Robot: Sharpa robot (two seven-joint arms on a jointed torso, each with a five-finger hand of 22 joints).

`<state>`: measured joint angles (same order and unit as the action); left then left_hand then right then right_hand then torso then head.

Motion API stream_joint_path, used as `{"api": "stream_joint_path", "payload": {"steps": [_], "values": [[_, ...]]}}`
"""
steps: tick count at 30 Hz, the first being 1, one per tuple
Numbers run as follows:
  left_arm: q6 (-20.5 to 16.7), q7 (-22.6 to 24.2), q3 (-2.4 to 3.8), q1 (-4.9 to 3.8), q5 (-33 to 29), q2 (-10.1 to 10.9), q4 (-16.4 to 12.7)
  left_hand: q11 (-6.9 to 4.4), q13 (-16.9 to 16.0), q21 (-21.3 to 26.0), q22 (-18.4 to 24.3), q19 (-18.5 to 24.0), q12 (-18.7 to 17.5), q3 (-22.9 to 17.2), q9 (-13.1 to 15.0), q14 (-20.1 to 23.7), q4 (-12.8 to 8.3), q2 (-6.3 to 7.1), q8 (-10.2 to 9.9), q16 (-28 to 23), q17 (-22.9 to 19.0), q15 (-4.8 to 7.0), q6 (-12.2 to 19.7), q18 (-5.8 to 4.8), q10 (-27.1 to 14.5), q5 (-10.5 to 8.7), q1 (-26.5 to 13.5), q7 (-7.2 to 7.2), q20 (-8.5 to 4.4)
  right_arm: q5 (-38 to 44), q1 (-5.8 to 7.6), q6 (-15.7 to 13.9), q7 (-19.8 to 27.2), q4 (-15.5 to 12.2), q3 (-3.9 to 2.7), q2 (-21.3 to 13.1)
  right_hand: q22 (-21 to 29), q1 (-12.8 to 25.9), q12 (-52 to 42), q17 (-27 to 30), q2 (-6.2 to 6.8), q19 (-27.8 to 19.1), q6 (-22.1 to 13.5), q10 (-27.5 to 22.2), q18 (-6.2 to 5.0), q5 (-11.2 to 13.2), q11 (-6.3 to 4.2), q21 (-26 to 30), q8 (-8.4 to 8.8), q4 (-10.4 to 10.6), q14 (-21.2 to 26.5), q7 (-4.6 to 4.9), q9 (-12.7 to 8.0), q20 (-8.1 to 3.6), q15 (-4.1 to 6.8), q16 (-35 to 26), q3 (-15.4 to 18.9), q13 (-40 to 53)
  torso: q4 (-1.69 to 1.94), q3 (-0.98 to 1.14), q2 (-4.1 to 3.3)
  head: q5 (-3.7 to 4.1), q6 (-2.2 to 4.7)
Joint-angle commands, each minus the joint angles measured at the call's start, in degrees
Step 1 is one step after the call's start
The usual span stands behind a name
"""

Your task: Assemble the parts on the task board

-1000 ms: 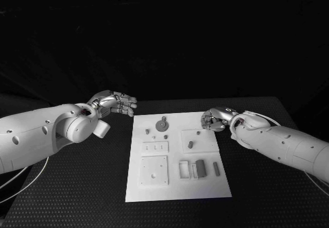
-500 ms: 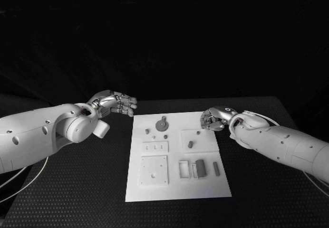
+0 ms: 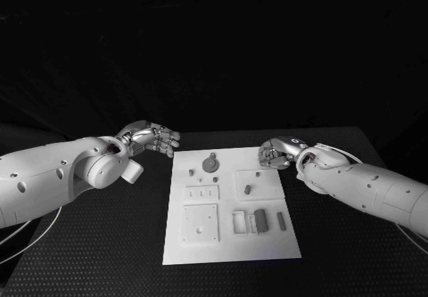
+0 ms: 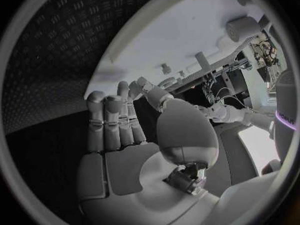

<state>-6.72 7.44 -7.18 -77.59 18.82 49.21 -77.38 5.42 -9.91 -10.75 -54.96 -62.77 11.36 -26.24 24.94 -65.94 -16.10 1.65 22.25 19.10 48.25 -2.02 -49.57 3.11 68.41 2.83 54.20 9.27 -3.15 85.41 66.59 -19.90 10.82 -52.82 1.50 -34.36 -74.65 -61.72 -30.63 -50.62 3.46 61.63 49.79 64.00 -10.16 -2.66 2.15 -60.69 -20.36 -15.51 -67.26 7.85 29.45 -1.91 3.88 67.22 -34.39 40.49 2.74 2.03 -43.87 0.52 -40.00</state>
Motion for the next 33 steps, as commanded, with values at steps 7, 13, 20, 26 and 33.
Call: {"api": "stream_joint_path", "payload": {"steps": [7,13,20,26,33], "values": [[0.43,-7.96,0.03,-0.06,9.12,-2.54,1.26,-2.05,-3.46,-3.32,-3.23,-3.94,2.70,1.32,-0.36,-3.27,0.43,0.75,0.10,4.49,3.73,2.18,-1.86,1.05,4.25,-0.02,-2.08,-0.57,-2.11,1.65,2.43,-0.25,-3.56,-4.28,-0.39,-0.21,-0.09,-0.02,-0.05,0.06,-0.48,0.28,0.24,0.09,-4.84,-0.11,-0.17,0.03,0.06,-0.46,-0.03,0.42,-0.03,-0.33,0.38,0.30,0.03,0.09,-0.26,-0.16,0.65,-0.20,0.74],[1.99,-11.75,-0.15,-0.03,12.69,-5.83,3.49,-3.45,-8.24,-6.55,-6.97,-6.33,5.66,2.76,-0.60,-4.53,0.80,3.53,-0.20,10.17,7.42,4.05,-3.04,1.03,6.50,-0.06,-4.65,-1.30,-3.99,0.75,4.32,0.77,-5.66,-11.07,-0.92,-1.17,-0.10,0.02,0.01,0.07,-0.26,0.37,0.07,0.16,-4.84,-0.11,-0.16,0.02,0.27,-0.69,-0.06,0.45,-0.11,-0.36,0.38,0.32,0.10,0.16,-0.56,-0.64,1.90,-0.85,1.09],[-0.89,-14.48,-0.89,0.04,13.10,-8.37,3.82,-4.08,-12.91,-8.17,-9.55,-6.97,7.53,5.92,-0.68,-4.14,0.42,4.88,-0.40,14.23,9.34,5.18,-4.16,0.95,6.14,-0.01,-9.65,-1.88,-5.27,0.03,4.90,2.57,-7.91,-18.32,-0.92,-1.10,-0.09,0.29,0.01,0.09,-0.07,0.56,0.19,0.36,-4.84,-0.11,-0.19,0.02,0.32,-0.62,-0.14,0.42,-0.12,-0.40,0.40,0.34,0.25,0.26,-1.32,-1.16,3.21,-1.59,1.34],[-3.16,-15.50,-1.86,0.18,12.75,-9.79,2.82,-4.06,-14.40,-8.05,-10.05,-6.61,7.41,5.84,-0.66,-3.50,0.61,4.67,-0.53,14.88,9.17,5.23,-4.49,0.81,5.17,-0.02,-11.23,-1.94,-5.47,-0.87,4.89,4.20,-8.99,-21.01,-0.87,0.75,-0.06,0.46,0.04,0.12,-0.18,0.64,0.24,0.41,-4.84,-0.11,-0.20,0.05,0.36,-0.53,-0.15,0.41,-0.13,-0.41,0.43,0.31,0.27,0.30,-1.52,-1.33,3.97,-2.50,1.16],[-4.33,-14.78,-2.77,0.22,10.59,-10.32,1.12,-3.58,-15.03,-7.54,-10.27,-5.90,6.47,5.39,-0.96,-2.61,0.45,4.06,-1.27,15.06,8.72,4.98,-3.68,0.62,3.96,-0.02,-12.06,-1.48,-5.34,-0.87,4.88,5.48,-10.01,-22.10,-0.61,2.61,0.01,0.81,0.17,0.18,-0.24,0.69,0.21,0.37,-4.84,-0.11,-0.20,0.18,0.47,-0.42,-0.11,0.42,-0.17,-0.42,0.43,0.22,0.34,0.32,-1.22,-1.51,4.44,-3.05,0.71]]}}
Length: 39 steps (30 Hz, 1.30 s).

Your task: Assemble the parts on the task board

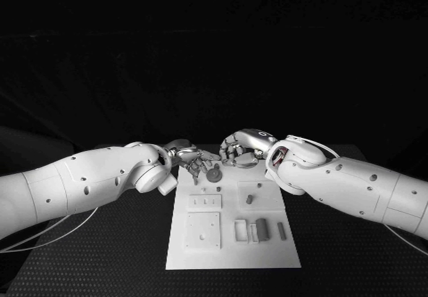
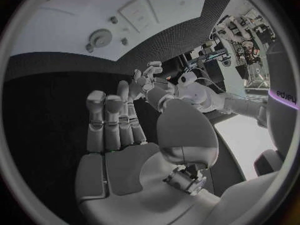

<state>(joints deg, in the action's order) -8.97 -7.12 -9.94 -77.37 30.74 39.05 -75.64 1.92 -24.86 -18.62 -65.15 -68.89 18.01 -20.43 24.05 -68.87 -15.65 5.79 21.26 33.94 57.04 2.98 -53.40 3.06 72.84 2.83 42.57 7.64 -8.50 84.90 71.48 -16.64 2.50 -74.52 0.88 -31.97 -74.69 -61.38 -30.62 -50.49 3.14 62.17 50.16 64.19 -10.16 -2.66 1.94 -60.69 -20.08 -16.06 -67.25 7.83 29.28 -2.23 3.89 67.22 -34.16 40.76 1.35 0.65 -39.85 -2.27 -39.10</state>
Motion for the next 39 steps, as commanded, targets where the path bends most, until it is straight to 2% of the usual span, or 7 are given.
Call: {"api": "stream_joint_path", "payload": {"steps": [1,4,6,14,22,30,39], "values": [[-2.09,-0.22,-0.05,0.05,-1.35,-0.11,-0.89,-0.06,-0.12,0.34,-0.09,0.25,-0.22,-0.45,-0.09,0.36,-0.04,-0.11,-0.31,0.23,-0.10,-0.03,0.18,0.67,-0.51,-0.02,-0.43,0.16,0.02,-0.36,0.00,2.27,-1.81,-0.54,0.03,0.38,0.06,0.51,0.18,0.06,0.06,0.16,-0.16,0.17,-4.84,-0.11,0.02,0.19,0.20,0.14,-0.12,0.44,-0.01,-0.10,0.42,0.22,0.11,0.05,0.22,-0.17,0.45,-0.25,-0.25],[-2.12,-0.26,-0.07,0.15,-1.54,0.06,-1.45,-0.02,-0.30,0.41,-0.17,0.33,-0.36,-0.56,-0.12,0.49,-0.37,-0.13,-0.38,0.32,-0.19,-0.06,0.19,0.66,-0.62,-0.02,-0.27,0.20,0.04,-0.35,-0.02,2.37,-1.91,-0.72,0.04,0.80,0.07,0.57,0.20,0.07,0.05,0.16,-0.17,0.17,-4.84,-0.11,0.02,0.21,0.23,0.16,-0.11,0.45,-0.02,-0.10,0.42,0.20,0.11,0.06,0.27,-0.21,0.44,-0.15,-0.30],[-1.94,-0.15,-0.09,0.16,-1.80,0.07,-1.80,0.01,-0.40,0.44,-0.22,0.37,-0.44,-0.58,-0.14,0.56,-0.54,-0.07,-0.40,0.38,-0.24,-0.09,0.17,0.64,-0.70,-0.02,-0.18,0.21,0.05,-0.23,-0.02,2.55,-2.03,-0.81,0.04,1.00,0.08,0.61,0.22,0.08,0.05,0.17,-0.18,0.16,-4.84,-0.11,0.02,0.23,0.25,0.16,-0.11,0.45,-0.02,-0.10,0.42,0.19,0.12,0.06,0.16,-0.12,0.34,-0.19,-0.31],[-1.92,-0.13,-0.12,0.17,-2.13,0.72,-2.67,-0.01,-0.69,0.47,-0.35,0.37,-0.52,-0.58,-0.08,0.62,-0.65,-0.06,-0.23,0.57,-0.33,-0.11,-0.25,0.63,-0.71,-0.03,-0.19,0.12,0.08,0.40,-0.05,2.76,-2.44,-0.84,0.18,0.99,0.10,0.71,0.26,0.09,0.02,0.18,-0.18,0.16,-4.84,-0.11,0.03,0.27,0.28,0.19,-0.10,0.45,-0.03,-0.11,0.42,0.17,0.13,0.07,-0.03,-0.05,0.22,-0.12,-0.36],[-1.78,-0.23,-0.12,0.17,-2.13,0.80,-2.94,-0.61,-2.09,0.27,-0.97,-0.13,-0.14,-0.51,0.33,0.23,-0.72,-0.05,0.72,1.87,-0.36,0.23,-2.46,0.71,0.09,-0.02,-0.26,-0.74,-0.12,1.17,-0.08,3.10,-2.77,-0.64,0.26,1.11,0.11,0.77,0.28,0.10,-0.01,0.19,-0.16,0.17,-4.84,-0.11,0.03,0.30,0.30,0.21,-0.10,0.45,-0.04,-0.11,0.41,0.16,0.13,0.08,0.07,0.01,0.19,0.09,-0.39],[-2.76,-0.37,-0.11,0.17,-2.12,1.16,-3.06,-0.68,-2.48,0.25,-1.13,-0.23,-0.08,-0.44,0.32,0.26,-0.79,0.25,0.67,2.20,-0.37,0.31,-2.55,0.71,0.14,-0.02,-0.21,-0.79,-0.21,2.02,-0.11,3.60,-3.26,-0.33,0.35,1.08,0.12,0.81,0.31,0.11,-0.02,0.19,-0.13,0.18,-4.84,-0.11,0.02,0.32,0.30,0.20,-0.10,0.44,-0.03,-0.11,0.42,0.15,0.12,0.09,0.05,0.03,0.14,0.20,-0.41],[-3.13,0.77,-0.10,0.18,-2.25,1.39,-3.63,-0.98,-3.56,0.06,-1.61,-0.75,0.21,-1.05,0.47,0.01,-0.88,-0.84,0.93,3.15,-0.44,0.60,-3.40,0.70,0.57,-0.02,1.17,-1.12,-0.44,2.95,-0.21,4.32,-3.72,0.30,0.58,1.39,0.13,0.88,0.34,0.12,0.00,0.19,-0.11,0.18,-4.84,-0.11,0.02,0.36,0.32,0.21,-0.10,0.44,-0.04,-0.11,0.42,0.14,0.14,0.10,0.08,-0.04,0.08,0.44,-0.50]]}}
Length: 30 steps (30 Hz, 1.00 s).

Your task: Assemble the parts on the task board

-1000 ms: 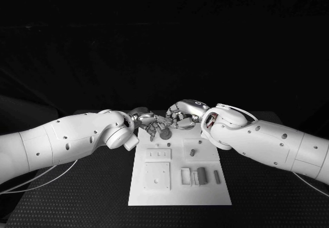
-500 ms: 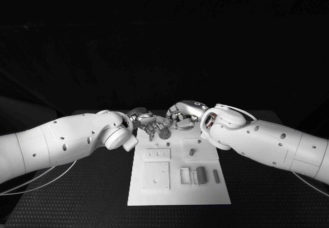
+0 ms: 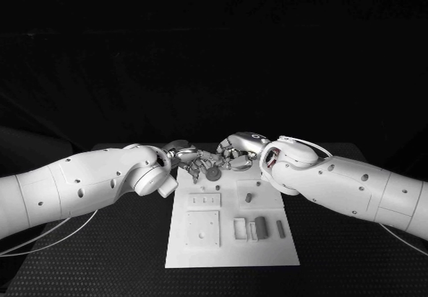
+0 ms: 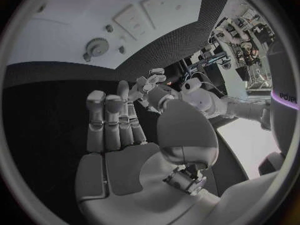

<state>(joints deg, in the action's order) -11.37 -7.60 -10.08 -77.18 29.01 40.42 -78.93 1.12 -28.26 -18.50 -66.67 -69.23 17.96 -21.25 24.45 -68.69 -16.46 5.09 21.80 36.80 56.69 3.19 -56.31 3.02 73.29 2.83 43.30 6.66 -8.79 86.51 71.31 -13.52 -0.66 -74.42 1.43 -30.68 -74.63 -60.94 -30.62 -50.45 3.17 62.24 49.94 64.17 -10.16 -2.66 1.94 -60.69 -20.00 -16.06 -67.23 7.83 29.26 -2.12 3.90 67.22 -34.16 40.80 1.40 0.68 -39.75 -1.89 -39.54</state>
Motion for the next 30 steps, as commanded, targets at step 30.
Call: {"api": "stream_joint_path", "payload": {"steps": [30], "values": [[0.39,0.66,0.05,-0.01,-2.61,-0.53,-0.72,0.02,-1.39,0.46,-0.60,-0.25,-0.44,-0.96,-0.04,0.26,-0.03,-2.08,-0.14,1.01,-0.97,0.30,-0.33,0.31,-0.17,-0.03,4.62,0.08,-0.13,2.51,-0.43,0.88,-1.48,0.87,0.66,1.16,0.11,0.73,0.80,0.13,-0.16,0.11,0.15,-0.02,-4.84,-0.11,0.07,0.52,0.39,0.24,-0.12,0.49,-0.05,-0.23,0.35,0.10,0.05,-0.05,-0.01,0.16,-0.08,0.15,-0.24]]}}
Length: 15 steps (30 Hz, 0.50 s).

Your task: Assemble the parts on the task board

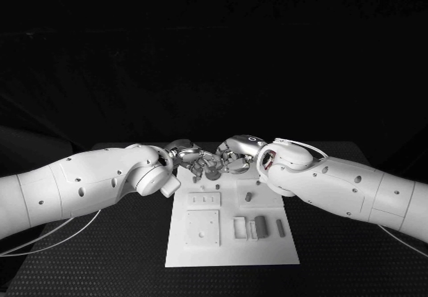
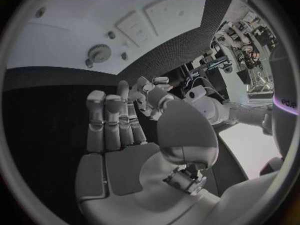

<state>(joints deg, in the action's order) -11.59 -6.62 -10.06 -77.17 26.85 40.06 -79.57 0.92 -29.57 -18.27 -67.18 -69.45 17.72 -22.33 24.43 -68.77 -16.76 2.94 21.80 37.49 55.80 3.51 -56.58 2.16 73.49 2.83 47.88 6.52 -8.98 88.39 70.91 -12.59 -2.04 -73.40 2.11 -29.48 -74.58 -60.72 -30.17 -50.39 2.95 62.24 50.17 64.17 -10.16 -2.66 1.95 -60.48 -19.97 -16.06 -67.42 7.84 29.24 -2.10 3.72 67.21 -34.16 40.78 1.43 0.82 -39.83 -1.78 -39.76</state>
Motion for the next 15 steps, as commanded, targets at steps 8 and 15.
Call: {"api": "stream_joint_path", "payload": {"steps": [8,15], "values": [[0.74,-1.12,0.03,-0.02,-0.14,-0.20,-0.06,0.24,-0.14,0.32,-0.10,0.00,-0.31,0.24,-0.05,0.41,0.27,0.12,-0.23,0.33,-0.18,-0.04,0.03,1.16,-0.42,-0.03,-0.06,0.26,0.05,0.64,-0.11,-0.27,-0.11,-0.28,-0.01,-0.06,0.06,0.55,0.40,0.07,0.07,0.13,-0.08,0.01,-4.84,-0.11,0.07,0.32,0.38,0.23,0.05,0.48,-0.04,-0.25,0.53,0.11,0.04,-0.04,-0.01,-0.01,-0.01,0.10,-0.05],[0.94,-1.40,0.03,-0.02,-0.09,-0.25,-0.07,0.26,-0.19,0.38,-0.10,0.02,-0.39,0.30,-0.06,0.45,0.29,0.13,-0.29,0.35,-0.26,-0.05,0.09,1.15,-0.45,-0.03,-0.14,0.28,0.05,0.65,-0.13,-0.84,-0.15,-0.39,-0.01,-0.07,0.06,0.57,0.44,0.08,0.06,0.15,-0.09,0.03,-4.84,-0.11,0.07,0.33,0.41,0.22,0.04,0.49,-0.04,-0.26,0.53,0.12,0.03,-0.05,0.03,-0.06,-0.04,0.19,-0.09]]}}
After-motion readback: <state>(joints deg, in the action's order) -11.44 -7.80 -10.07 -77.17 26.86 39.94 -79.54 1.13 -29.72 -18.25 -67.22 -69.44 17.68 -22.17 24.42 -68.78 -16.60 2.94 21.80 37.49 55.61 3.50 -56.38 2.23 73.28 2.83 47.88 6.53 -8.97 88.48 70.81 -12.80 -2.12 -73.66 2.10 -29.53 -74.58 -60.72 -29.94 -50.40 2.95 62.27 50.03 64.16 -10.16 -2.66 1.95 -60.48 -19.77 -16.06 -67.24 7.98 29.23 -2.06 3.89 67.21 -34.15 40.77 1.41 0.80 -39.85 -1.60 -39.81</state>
